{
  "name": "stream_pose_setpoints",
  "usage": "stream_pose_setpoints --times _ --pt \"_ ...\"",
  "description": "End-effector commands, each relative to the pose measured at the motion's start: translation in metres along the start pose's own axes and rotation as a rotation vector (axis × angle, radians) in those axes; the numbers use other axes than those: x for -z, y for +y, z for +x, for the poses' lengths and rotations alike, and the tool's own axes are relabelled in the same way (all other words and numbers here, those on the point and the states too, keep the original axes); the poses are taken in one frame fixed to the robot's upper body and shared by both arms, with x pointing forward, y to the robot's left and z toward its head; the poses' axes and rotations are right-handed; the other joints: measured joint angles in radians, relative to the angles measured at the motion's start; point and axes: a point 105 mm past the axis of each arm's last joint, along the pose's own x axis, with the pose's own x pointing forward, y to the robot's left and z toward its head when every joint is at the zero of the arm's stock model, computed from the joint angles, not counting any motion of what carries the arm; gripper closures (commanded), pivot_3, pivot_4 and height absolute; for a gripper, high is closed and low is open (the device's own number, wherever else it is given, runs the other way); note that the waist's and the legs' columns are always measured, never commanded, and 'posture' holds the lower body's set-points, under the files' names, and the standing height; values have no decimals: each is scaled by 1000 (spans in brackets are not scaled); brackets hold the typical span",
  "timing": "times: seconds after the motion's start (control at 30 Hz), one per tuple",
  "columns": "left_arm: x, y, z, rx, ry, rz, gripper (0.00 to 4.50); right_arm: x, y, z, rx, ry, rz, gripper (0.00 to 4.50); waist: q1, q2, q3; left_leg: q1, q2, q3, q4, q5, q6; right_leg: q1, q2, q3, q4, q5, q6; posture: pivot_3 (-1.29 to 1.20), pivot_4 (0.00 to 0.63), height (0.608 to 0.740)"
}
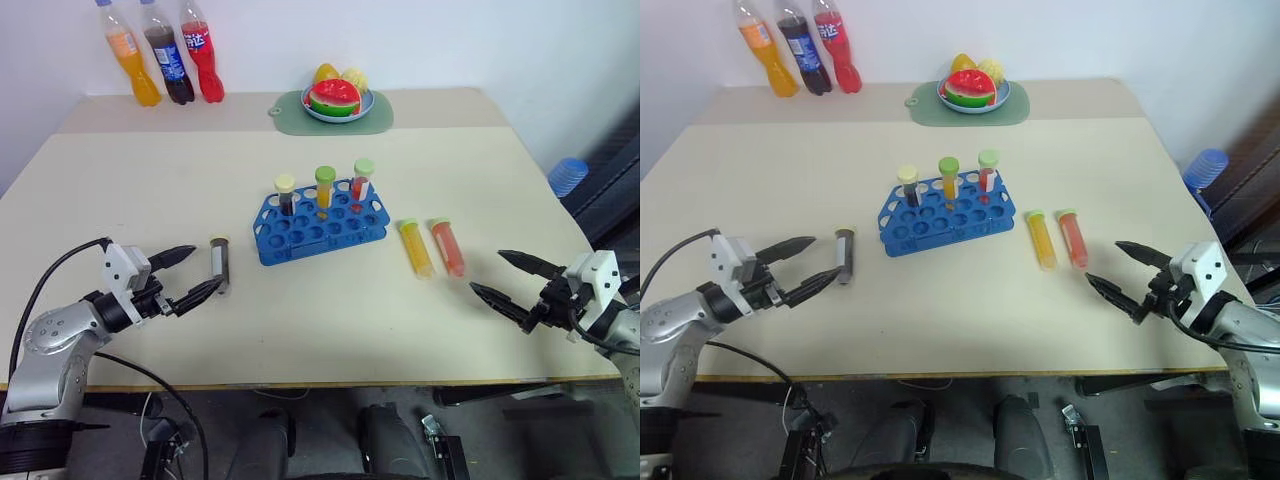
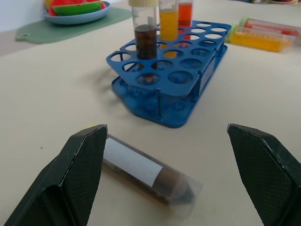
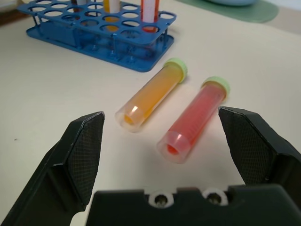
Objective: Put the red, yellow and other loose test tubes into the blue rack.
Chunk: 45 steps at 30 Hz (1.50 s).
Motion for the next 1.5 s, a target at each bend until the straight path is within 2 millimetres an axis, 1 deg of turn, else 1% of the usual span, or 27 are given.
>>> stream_pose_setpoints --times 0.03,0.2,0.33,0.43,0.6,0.7,0.8,0.9,1.0,1.1,1.2,1.37,1.5 --pt "-11 2 0 7 0 34 279 -16 -2 -1 3 -39 -52 215 2 0 0 0 0 0 0 0 0 0 0 0 0 0 0 0 150 740" --pt "-16 0 5 27 -28 10 279 -16 0 2 2 -47 -55 215 3 0 0 0 0 0 0 0 0 0 0 0 0 0 0 0 150 740" --pt "-18 -2 8 39 -31 27 279 -18 -1 5 4 -53 -58 215 3 0 0 0 0 0 0 0 0 0 0 0 0 0 0 0 150 740" --pt "-23 -5 11 61 -50 31 279 -22 -2 7 11 -65 -54 215 2 0 0 0 0 0 0 0 0 0 0 0 0 0 0 0 150 740" --pt "-44 -15 24 121 -128 44 279 -39 -8 18 15 -94 -32 215 3 0 0 0 0 0 0 0 0 0 0 0 0 0 0 0 150 740" --pt "-50 -23 32 169 -142 57 279 -43 -24 28 108 -12 -37 215 3 0 0 0 0 -1 0 0 0 0 0 0 0 0 0 0 150 740" --pt "-50 -32 41 225 -131 90 279 -44 -40 39 167 98 27 215 2 0 0 0 0 0 0 0 0 -1 0 0 0 0 0 0 150 740" --pt "-54 -38 49 257 -152 95 279 -39 -55 50 217 228 123 215 1 0 0 -1 0 0 0 0 0 -2 0 0 0 0 0 0 150 740" --pt "-55 -39 55 265 -171 85 279 -34 -72 60 283 356 288 215 2 0 0 -2 0 0 0 0 0 -2 0 0 0 0 0 0 150 740" --pt "-51 -42 59 275 -170 77 279 -36 -75 71 260 447 391 215 1 0 0 -3 -1 0 0 0 0 -4 -1 0 -1 0 0 0 150 740" --pt "-48 -48 62 289 -177 67 279 -38 -72 81 225 521 495 215 0 1 1 -4 -1 1 0 0 0 -5 -1 0 -1 0 0 0 150 740" --pt "-44 -55 63 292 -188 49 279 -37 -71 100 199 619 550 215 -3 1 1 -4 -1 1 0 0 0 -5 0 0 -1 0 0 0 150 740" --pt "-41 -60 60 280 -185 38 279 -27 -67 108 164 697 541 215 -3 1 1 -5 -1 1 -1 0 0 -6 0 0 -1 0 0 0 150 740"
